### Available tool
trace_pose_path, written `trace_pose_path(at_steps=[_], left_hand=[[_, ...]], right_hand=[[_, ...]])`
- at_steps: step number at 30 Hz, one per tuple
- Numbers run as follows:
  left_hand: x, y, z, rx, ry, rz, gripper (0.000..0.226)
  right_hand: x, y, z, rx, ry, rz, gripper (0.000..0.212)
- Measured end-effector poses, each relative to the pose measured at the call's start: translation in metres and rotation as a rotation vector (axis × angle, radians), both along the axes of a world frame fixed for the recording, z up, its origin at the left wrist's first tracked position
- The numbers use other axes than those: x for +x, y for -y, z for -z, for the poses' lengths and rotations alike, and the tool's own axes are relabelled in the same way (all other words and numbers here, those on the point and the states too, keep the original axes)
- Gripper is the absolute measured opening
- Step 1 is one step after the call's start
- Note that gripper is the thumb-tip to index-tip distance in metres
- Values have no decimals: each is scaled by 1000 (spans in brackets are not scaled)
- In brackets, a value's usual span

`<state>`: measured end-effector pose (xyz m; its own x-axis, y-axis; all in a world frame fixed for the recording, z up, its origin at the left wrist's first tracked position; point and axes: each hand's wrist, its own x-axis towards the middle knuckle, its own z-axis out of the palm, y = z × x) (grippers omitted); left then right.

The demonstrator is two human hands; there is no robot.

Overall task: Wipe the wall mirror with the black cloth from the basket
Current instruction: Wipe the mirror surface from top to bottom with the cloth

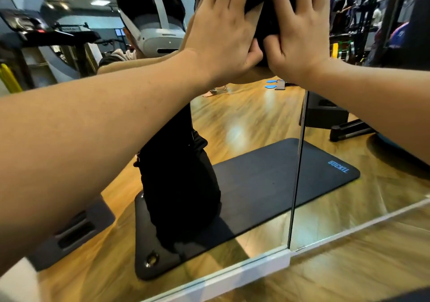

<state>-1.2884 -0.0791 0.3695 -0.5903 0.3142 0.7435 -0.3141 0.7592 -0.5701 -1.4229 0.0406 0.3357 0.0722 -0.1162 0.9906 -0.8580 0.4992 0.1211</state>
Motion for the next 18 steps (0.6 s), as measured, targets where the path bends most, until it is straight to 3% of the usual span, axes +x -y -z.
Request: trace_pose_path(at_steps=[8,12,18], left_hand=[[47,40,19,48,19,7,66],[72,73,37,-8,-120,67,61],[119,111,47,-51,-100,48,64]], right_hand=[[37,44,22,-23,10,18,52],[66,71,33,-3,13,1,57],[114,107,42,17,17,-18,69]])
